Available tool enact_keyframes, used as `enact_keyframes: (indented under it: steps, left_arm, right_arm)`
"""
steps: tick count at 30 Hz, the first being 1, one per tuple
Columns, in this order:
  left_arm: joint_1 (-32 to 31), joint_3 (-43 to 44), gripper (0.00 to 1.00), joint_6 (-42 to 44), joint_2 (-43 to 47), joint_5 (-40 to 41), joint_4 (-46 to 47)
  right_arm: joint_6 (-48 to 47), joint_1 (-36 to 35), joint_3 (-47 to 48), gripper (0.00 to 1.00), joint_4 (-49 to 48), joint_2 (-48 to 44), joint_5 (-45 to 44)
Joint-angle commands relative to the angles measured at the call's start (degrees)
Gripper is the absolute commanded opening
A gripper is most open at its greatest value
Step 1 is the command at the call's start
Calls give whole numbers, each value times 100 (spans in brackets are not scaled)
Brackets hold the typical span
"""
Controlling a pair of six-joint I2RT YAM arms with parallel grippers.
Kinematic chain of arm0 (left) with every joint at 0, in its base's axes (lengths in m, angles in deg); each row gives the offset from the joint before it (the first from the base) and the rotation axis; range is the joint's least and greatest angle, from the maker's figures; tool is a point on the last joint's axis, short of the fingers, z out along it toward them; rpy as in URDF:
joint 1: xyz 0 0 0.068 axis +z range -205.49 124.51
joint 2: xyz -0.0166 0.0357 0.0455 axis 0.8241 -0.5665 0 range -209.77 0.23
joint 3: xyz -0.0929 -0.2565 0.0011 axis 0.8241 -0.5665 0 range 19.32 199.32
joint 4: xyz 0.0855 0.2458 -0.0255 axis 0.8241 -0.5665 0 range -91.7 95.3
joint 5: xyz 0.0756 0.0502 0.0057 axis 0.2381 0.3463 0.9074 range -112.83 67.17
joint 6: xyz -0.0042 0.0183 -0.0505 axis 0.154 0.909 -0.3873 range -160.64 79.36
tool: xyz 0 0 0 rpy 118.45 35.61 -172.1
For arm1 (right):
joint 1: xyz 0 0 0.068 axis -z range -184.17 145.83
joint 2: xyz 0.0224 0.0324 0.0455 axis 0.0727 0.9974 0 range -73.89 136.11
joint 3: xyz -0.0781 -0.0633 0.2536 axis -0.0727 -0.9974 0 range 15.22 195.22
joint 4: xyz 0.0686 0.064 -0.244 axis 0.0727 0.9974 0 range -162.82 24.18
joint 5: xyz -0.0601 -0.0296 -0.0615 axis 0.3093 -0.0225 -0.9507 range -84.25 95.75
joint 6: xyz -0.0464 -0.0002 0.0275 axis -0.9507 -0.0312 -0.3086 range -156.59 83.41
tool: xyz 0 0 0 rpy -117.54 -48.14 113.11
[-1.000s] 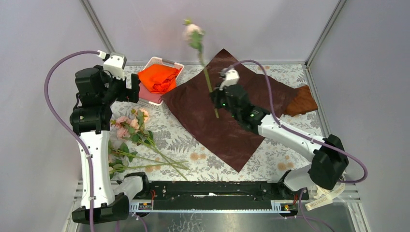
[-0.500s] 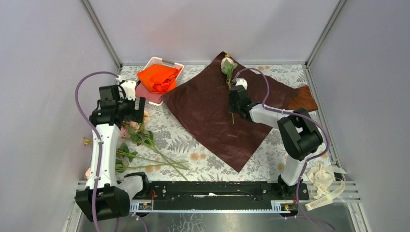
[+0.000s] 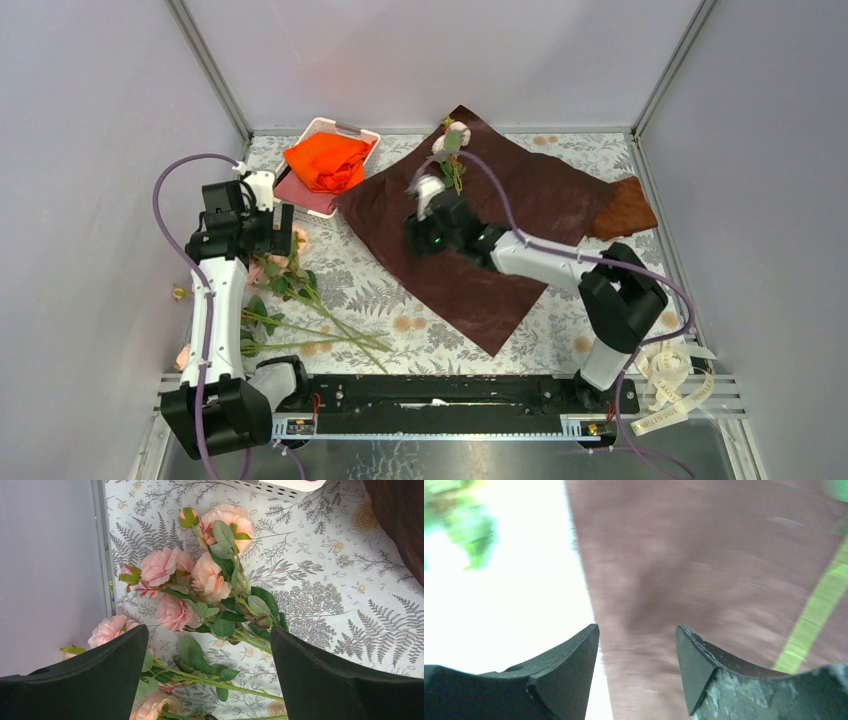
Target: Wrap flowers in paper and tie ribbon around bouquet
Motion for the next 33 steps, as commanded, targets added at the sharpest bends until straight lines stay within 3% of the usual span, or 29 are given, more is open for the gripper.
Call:
enact_keyframes:
  steps: [1,9,15,26,27,30,33]
  left_arm:
    - [66,-107,99,-264,-53,-174,477]
    - [103,-291,99,-259,138,-147,592]
    - [105,-358,99,-263,190,-241,607]
    - [105,-412,99,-232,305,-413,606]
    - [105,-416,99,-232,307,-415,605]
    - [111,-403,99,-239,310,-421,602]
    - [111,-316,99,-263,314,-416,590]
  right_arm:
    - [-366,-1220,92,60,-908,-117,2691]
    - [-716,-2448,1685,54,49,1589,2544]
    - [-580,-2580,2088,39,200,2131,2127]
    - [-593,-2645,2244,30,349,2731,1377]
    - [-593,-2646,2268,27,369,2761,1315]
    - [-577,-2656,2273,1,352,2661,1185]
    - [-682,-2670,2255,0,317,2289,1094]
